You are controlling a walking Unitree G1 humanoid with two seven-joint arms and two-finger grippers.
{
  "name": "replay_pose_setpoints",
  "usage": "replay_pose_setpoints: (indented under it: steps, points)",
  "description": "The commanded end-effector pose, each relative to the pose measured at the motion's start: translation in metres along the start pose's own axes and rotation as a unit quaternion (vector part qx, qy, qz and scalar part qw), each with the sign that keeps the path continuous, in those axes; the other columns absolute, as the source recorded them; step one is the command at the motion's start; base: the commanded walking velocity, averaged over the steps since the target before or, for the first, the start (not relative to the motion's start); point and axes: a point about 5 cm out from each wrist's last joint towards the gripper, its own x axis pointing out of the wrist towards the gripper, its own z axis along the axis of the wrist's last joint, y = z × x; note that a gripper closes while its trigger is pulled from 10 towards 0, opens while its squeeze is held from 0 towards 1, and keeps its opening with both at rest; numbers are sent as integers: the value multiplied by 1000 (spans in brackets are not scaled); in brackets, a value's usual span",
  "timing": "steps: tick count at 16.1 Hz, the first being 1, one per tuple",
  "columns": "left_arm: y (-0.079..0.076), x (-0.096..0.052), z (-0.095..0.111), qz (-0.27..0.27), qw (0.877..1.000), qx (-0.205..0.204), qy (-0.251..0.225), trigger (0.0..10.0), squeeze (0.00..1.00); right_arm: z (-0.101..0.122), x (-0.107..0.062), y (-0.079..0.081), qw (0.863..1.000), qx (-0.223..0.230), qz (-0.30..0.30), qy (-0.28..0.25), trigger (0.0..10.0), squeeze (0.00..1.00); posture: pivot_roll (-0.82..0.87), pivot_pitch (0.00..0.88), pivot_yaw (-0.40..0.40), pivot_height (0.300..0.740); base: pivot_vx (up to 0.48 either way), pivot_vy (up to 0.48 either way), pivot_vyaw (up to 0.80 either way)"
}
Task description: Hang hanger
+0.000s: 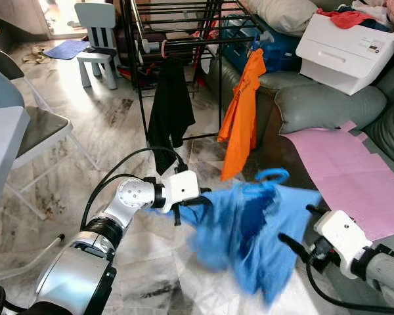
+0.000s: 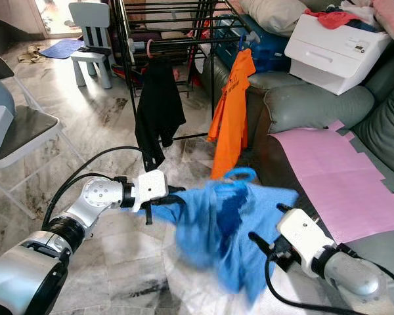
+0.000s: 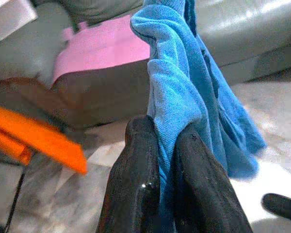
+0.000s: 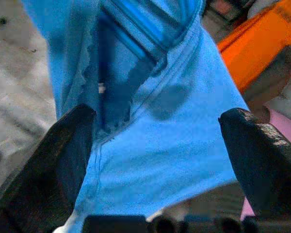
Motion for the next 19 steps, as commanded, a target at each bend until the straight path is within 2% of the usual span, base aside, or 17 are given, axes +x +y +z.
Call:
replay_pose_setpoints:
  steps: [1,2,7,10,12,13,14,15,19]
  points:
    - [0,1,6,-14,1000,21,-17,0,0,5,-4,1,1000,-6,22,1,10000,992,-8,0,-35,740,0,0,0]
    - [-2,1,7,-29,999,22,-23,0,0,3,-7,0,999,-12,33,11,10000,0,-8,0,-36,740,0,0,0]
    - [-15,3,9,-76,995,36,-51,0,0,-5,-27,-27,992,-71,74,71,10000,0,-3,0,-38,740,0,0,0]
    - [-16,2,10,-85,994,31,-62,0,0,-6,-29,-34,988,-93,95,84,10000,0,9,0,-39,740,0,0,0]
    - [-15,1,12,-87,993,33,-74,0,0,-9,-26,-34,990,-54,109,68,10000,0,13,0,-39,740,0,0,0]
    - [-14,2,14,-89,992,31,-81,0,0,-11,-25,-33,991,-37,115,63,3843,0,17,0,-38,740,0,0,0]
    - [-14,2,17,-94,991,30,-90,0,0,-17,-24,-32,990,-28,121,67,1333,0,22,0,-36,740,0,0,0]
    - [-16,3,19,-105,989,31,-100,0,0,-21,-24,-30,988,-18,135,67,0,0,21,0,-35,740,0,0,0]
    - [-22,3,24,-137,981,32,-131,0,0,-22,-20,-34,988,-20,143,62,0,0,29,0,-38,740,0,0,0]
